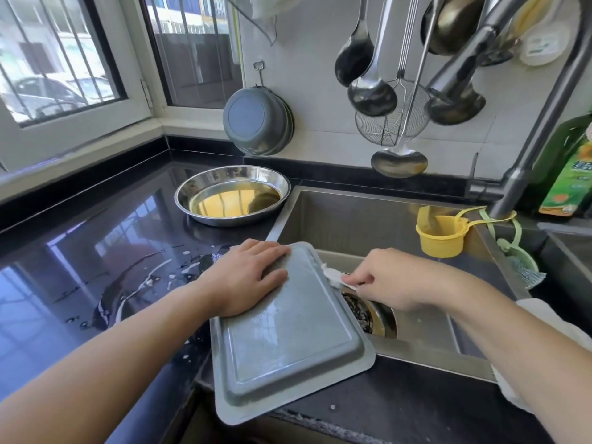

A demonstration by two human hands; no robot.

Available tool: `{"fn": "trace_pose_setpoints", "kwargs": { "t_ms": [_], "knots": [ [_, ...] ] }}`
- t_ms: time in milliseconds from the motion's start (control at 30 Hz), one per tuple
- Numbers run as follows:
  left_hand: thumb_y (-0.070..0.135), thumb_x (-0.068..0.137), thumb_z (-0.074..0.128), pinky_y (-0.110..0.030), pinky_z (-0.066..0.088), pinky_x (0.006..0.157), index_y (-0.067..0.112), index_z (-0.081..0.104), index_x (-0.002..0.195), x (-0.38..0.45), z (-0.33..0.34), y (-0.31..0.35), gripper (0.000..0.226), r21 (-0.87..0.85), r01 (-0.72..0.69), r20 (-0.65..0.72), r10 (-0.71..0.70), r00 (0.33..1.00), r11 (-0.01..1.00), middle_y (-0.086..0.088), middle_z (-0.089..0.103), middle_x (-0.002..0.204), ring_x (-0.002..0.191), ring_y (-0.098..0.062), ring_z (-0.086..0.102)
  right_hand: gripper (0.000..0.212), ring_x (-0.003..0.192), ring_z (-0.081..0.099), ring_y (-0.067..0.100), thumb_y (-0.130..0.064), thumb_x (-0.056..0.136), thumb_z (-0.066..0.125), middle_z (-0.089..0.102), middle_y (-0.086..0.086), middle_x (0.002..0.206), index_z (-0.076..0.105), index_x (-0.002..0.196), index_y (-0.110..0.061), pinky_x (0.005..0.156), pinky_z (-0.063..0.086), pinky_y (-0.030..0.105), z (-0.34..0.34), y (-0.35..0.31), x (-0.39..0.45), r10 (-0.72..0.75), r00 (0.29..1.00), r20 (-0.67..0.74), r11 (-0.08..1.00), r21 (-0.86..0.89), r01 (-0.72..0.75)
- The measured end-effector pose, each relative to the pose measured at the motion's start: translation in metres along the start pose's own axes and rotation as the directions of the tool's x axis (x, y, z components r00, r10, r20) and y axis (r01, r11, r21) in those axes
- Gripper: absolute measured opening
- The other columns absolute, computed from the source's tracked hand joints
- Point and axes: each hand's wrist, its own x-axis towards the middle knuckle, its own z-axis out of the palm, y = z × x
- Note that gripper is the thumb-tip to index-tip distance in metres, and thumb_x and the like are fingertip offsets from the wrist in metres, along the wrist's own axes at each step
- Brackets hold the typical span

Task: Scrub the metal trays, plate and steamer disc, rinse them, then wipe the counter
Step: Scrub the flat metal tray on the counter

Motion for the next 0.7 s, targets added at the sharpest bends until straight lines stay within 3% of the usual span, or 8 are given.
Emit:
{"fn": "trace_pose_setpoints", "kwargs": {
  "t_ms": [100,233,367,467,567,700],
  "knots": [
    [0.055,0.106,0.038,-0.036,0.027,0.122,0.033,0.036,0.159,-0.001,0.002,-0.001,0.057,-0.009,0.000,-0.003,0.000,1.000,1.000,0.014,0.039,0.160,0.146,-0.011,0.029,0.035,0.060,0.042,0.009,-0.021,0.104,0.047,0.058,-0.014,0.073,0.069,0.129,-0.031,0.051,0.035,0.016,-0.002,-0.009,0.017,0.007,1.000,-0.029,0.998,-0.059,-0.008],
    [0.056,0.105,0.037,-0.037,0.030,0.120,0.036,0.036,0.158,-0.001,0.004,0.002,0.056,-0.013,0.011,-0.016,-0.011,1.000,1.000,0.017,0.038,0.161,0.144,-0.010,0.031,0.031,0.077,0.063,0.022,-0.016,0.099,0.048,0.072,0.006,0.100,0.075,0.114,-0.022,0.070,0.055,0.035,-0.001,-0.018,0.066,0.069,0.990,-0.124,0.997,0.024,-0.067],
    [0.057,0.106,0.033,-0.040,0.030,0.119,0.038,0.033,0.159,0.000,0.001,0.005,0.056,0.005,0.037,0.011,-0.037,0.999,0.999,0.019,0.035,0.162,0.145,-0.012,0.029,0.033,0.069,0.054,0.019,-0.014,0.101,0.045,0.068,0.004,0.091,0.074,0.116,-0.017,0.057,0.043,0.029,-0.002,-0.022,0.047,0.054,0.995,-0.084,0.997,-0.053,-0.058],
    [0.054,0.107,0.032,-0.041,0.031,0.118,0.044,0.035,0.157,-0.001,-0.001,0.007,0.050,-0.011,0.056,0.015,-0.056,0.998,0.998,0.020,0.037,0.160,0.145,-0.015,0.030,0.033,0.064,0.050,0.008,-0.019,0.102,0.051,0.062,-0.017,0.079,0.072,0.126,-0.029,0.055,0.039,0.020,-0.015,-0.012,0.013,0.087,0.996,0.038,0.996,-0.035,-0.085],
    [0.052,0.108,0.032,-0.041,0.031,0.117,0.053,0.037,0.152,-0.005,0.000,0.013,0.045,-0.026,0.067,0.026,-0.066,0.997,0.997,0.019,0.040,0.156,0.144,-0.017,0.033,0.035,0.071,0.059,0.009,-0.022,0.099,0.057,0.073,-0.013,0.092,0.069,0.129,-0.035,0.065,0.046,0.025,-0.018,-0.007,0.015,0.096,0.993,0.071,0.995,0.011,-0.097],
    [0.052,0.108,0.031,-0.039,0.027,0.119,0.056,0.036,0.152,-0.012,-0.001,0.025,0.044,-0.025,0.093,0.045,-0.092,0.995,0.995,0.014,0.036,0.160,0.147,-0.016,0.031,0.031,0.095,0.066,0.026,-0.026,0.101,0.052,0.073,0.004,0.114,0.072,0.125,-0.034,0.086,0.055,0.039,-0.002,-0.023,0.049,0.097,0.990,-0.100,0.995,0.043,-0.093]
  ]
}}
